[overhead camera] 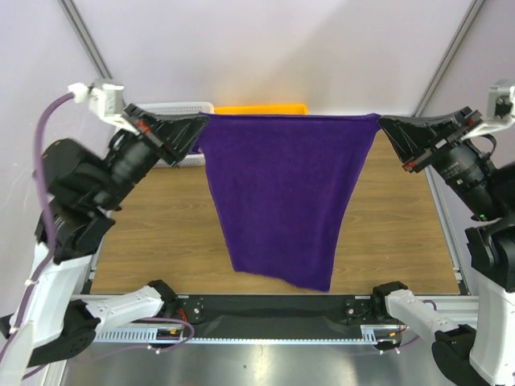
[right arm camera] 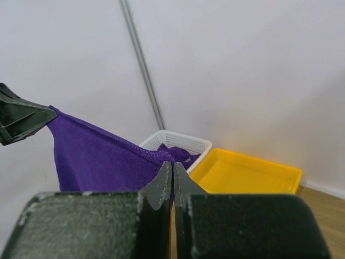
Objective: Fold and stack the towels
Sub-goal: Flatten out the crumpled towel
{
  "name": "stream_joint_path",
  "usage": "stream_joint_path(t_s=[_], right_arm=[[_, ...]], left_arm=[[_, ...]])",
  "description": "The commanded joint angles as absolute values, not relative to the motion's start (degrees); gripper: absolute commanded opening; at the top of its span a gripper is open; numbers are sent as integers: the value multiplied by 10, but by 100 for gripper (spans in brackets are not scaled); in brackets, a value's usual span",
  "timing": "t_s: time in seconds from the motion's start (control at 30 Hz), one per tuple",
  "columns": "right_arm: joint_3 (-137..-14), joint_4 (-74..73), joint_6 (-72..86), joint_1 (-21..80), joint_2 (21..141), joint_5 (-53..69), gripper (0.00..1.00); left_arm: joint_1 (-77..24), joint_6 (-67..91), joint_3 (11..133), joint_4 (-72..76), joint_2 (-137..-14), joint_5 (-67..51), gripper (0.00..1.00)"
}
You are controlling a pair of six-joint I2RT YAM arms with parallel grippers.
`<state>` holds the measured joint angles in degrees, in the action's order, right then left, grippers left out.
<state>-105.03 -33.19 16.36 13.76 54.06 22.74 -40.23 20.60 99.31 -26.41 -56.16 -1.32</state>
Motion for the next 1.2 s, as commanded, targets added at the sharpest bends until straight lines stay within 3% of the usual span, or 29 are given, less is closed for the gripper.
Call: stream_joint_path(t_s=[0.0, 0.27, 0.67, 0.87, 1.17], right_arm=[[-1050, -354, 127, 120, 557, 84, 0], [-885, -277, 140, 121, 575, 61, 0], [-687, -96, 154, 118, 659, 65, 0], [-660, -12, 156, 116, 725, 91, 0], [-676, 57, 151, 101, 823, 120, 0]], left_arm=[[-384, 195, 1020, -302, -580, 160, 0], [-377, 257, 886, -259, -618, 214, 0], [-288, 277, 675, -65, -685, 134, 0], [-273, 230, 620, 54, -733, 80, 0], [-225, 213, 627, 120, -837, 4, 0]])
